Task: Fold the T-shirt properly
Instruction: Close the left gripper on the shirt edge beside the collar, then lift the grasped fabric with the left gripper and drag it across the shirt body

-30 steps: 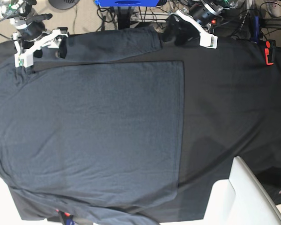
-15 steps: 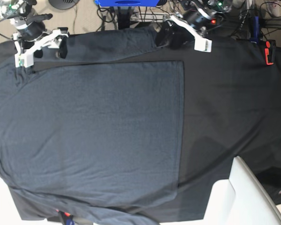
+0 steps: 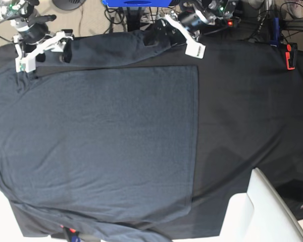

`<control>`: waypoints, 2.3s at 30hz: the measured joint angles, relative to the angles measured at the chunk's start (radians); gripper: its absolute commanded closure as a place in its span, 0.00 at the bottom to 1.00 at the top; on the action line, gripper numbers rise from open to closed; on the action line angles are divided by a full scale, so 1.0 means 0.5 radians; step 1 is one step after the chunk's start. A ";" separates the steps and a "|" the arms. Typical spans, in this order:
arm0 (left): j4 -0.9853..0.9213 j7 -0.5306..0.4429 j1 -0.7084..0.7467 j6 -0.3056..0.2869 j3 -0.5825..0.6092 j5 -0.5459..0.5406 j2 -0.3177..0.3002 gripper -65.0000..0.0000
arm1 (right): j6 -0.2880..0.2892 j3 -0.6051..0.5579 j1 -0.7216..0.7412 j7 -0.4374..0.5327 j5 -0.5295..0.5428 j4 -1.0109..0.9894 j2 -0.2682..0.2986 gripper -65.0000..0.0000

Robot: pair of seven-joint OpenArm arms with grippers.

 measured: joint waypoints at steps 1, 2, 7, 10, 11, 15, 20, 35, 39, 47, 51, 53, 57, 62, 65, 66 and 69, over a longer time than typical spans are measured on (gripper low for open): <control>0.000 0.002 0.000 0.002 -0.001 0.001 -0.001 0.74 | 0.000 0.000 0.000 0.001 0.000 0.000 -0.001 0.27; -0.001 0.006 0.001 0.027 -0.005 0.002 0.000 0.83 | 0.000 0.000 -0.001 0.000 0.000 0.000 -0.001 0.27; 0.002 0.046 -0.038 0.032 -0.002 0.030 -0.003 1.00 | 0.000 0.000 -0.001 0.000 0.000 0.000 -0.001 0.27; 0.127 0.129 -0.066 0.050 -0.014 0.034 -0.004 1.00 | -0.001 0.000 0.000 0.000 0.000 0.000 0.000 0.27; 0.195 0.202 -0.071 0.048 -0.024 0.030 -0.002 1.00 | -0.001 0.000 0.000 0.000 0.000 0.000 0.000 0.27; 0.435 0.454 -0.156 0.038 -0.026 0.031 -0.003 1.00 | -0.001 0.000 0.000 0.000 -0.001 0.000 0.000 0.27; 0.554 0.648 -0.323 0.272 -0.019 0.036 0.035 1.00 | 0.000 0.000 0.000 0.001 -0.001 0.000 0.000 0.27; 0.723 1.035 -0.639 0.292 -0.002 0.037 0.229 1.00 | -0.008 0.012 0.000 0.000 0.001 0.000 0.000 0.27; 0.713 1.046 -0.721 0.294 -0.002 0.037 0.291 1.00 | -0.008 0.095 0.014 0.000 0.001 0.000 -0.011 0.27; 0.573 1.046 -0.954 0.459 0.001 0.043 0.346 1.00 | -0.008 0.162 0.027 0.003 0.008 0.000 -0.008 0.27; 0.434 1.047 -1.086 0.489 0.000 0.043 0.340 1.00 | -0.008 0.161 0.028 0.001 0.008 0.000 -0.012 0.27; 0.359 1.044 -1.145 0.489 0.000 0.039 0.341 1.00 | -0.008 0.161 0.027 0.002 0.009 0.000 -0.011 0.27; 0.224 1.046 -1.254 0.489 -0.002 0.037 0.374 1.00 | -0.008 0.162 0.028 0.002 0.008 0.000 -0.023 0.27; 0.127 1.040 -1.342 0.489 -0.001 0.043 0.433 1.00 | -0.008 0.163 0.042 0.006 0.017 -0.030 -0.056 0.27; 0.121 1.032 -1.350 0.497 0.042 0.045 0.452 1.00 | -0.071 0.324 0.133 -0.002 0.027 -0.160 -0.103 0.27; 0.122 1.032 -1.347 0.494 0.071 0.043 0.452 1.00 | -0.084 0.465 0.199 0.002 0.023 -0.211 -0.148 0.27; 0.123 1.041 -1.316 0.488 0.093 0.039 0.457 1.00 | -0.079 0.842 0.394 -0.014 0.016 -0.364 -0.169 0.26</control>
